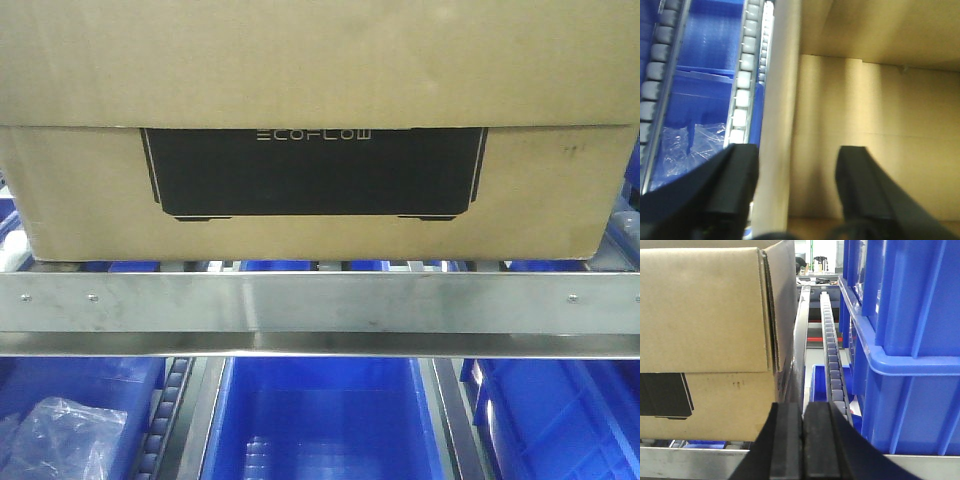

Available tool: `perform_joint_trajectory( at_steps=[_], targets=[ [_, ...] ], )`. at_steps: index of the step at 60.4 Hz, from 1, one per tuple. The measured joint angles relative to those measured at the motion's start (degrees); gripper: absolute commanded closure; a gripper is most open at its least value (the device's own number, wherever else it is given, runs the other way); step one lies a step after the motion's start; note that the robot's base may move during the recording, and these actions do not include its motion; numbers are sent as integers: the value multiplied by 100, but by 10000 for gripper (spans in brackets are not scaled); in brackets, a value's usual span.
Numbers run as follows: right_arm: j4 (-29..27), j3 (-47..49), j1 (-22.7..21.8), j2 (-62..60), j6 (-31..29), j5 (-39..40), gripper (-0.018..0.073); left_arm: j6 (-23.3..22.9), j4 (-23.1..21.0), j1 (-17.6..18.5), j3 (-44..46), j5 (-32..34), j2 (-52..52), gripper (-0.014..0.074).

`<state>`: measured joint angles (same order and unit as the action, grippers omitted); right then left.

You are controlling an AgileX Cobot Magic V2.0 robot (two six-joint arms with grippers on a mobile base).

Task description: Grab box from left shelf to table start

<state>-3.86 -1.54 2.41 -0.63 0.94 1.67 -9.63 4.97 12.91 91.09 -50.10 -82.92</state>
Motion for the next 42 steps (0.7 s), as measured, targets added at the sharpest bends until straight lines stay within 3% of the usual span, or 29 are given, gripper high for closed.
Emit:
perform_joint_trajectory(
  at_steps=[30, 42],
  targets=[
    [0, 0, 0, 0, 0, 0, 541, 252, -56, 0, 1193, -1224, -1053, 298],
    [0, 0, 0, 0, 0, 0, 541, 252, -106, 0, 1687, -1772, -1376, 356]
  ],
)
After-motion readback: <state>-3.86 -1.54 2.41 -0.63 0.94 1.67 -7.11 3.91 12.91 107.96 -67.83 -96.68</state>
